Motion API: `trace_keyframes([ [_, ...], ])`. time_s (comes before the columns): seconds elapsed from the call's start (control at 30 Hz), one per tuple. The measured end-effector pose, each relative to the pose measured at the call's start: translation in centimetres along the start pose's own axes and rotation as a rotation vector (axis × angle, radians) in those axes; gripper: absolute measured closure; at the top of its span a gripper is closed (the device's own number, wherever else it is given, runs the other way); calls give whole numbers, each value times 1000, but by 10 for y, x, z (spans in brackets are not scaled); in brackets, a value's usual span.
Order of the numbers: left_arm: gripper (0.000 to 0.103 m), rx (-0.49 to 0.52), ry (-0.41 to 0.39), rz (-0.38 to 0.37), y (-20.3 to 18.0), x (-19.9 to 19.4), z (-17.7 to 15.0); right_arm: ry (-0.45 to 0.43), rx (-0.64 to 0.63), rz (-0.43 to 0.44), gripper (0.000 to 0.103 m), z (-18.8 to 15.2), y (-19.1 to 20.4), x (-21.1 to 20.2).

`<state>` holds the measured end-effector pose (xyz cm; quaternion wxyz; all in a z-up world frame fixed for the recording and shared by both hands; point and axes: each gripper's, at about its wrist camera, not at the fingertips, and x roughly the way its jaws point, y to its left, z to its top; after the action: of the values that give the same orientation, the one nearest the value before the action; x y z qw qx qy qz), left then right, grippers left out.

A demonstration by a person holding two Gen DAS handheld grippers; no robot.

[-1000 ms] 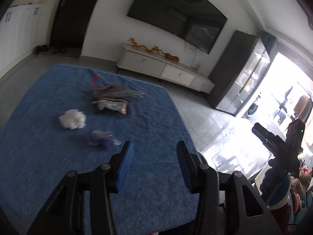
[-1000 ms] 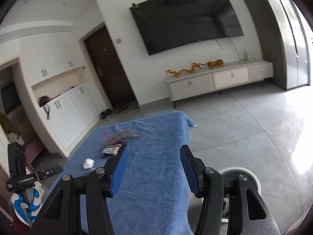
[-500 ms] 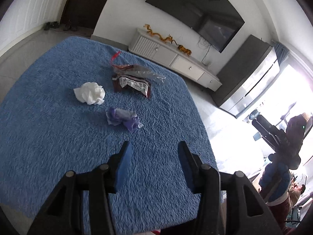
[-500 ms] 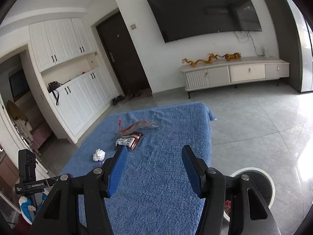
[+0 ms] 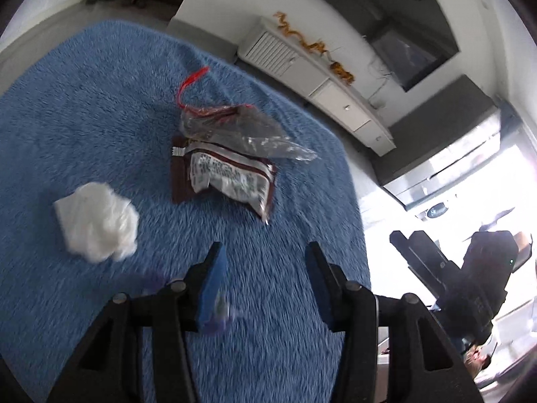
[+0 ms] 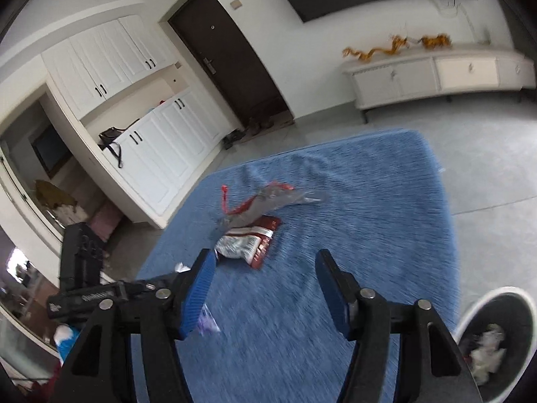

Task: Collect trash
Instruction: 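Grasp the brown snack bag with the left tool while the right tool grasps the red-ribboned clear bag, then carry both bags over the trash bin and open both tools to drop them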

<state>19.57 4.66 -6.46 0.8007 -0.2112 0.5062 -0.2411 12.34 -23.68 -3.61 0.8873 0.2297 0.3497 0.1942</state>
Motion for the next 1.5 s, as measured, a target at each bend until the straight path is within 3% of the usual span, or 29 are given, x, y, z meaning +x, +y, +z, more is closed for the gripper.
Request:
trace_keyframes([
  [0.23, 56, -154, 70, -18, 22, 56, 32, 59, 122, 105, 42, 21, -17, 70],
  [0.47, 56, -237, 62, -43, 34, 78, 54, 108, 237, 152, 44, 36, -38, 128],
  [0.63, 58, -284, 32, -56, 40, 84, 66, 87, 309, 195, 79, 42, -53, 146],
  [0.7, 64, -282, 10, -43, 41, 84, 70, 74, 320, 208, 90, 44, -57, 147],
  [0.77, 80, -284, 11, -42, 47, 83, 73, 61, 320, 213, 94, 45, -60, 145],
  [0.87, 88, -288, -1, -58, 51, 77, 72, 47, 290, 213, 97, 48, -58, 136],
  [1.17, 91, -189, -74, -59, 20, 23, 63, -16, 177, 225, 99, 42, -29, 81],
  [1.5, 91, -85, -155, -71, -36, -48, 34, -140, 108, 234, 99, 31, -5, -19],
])
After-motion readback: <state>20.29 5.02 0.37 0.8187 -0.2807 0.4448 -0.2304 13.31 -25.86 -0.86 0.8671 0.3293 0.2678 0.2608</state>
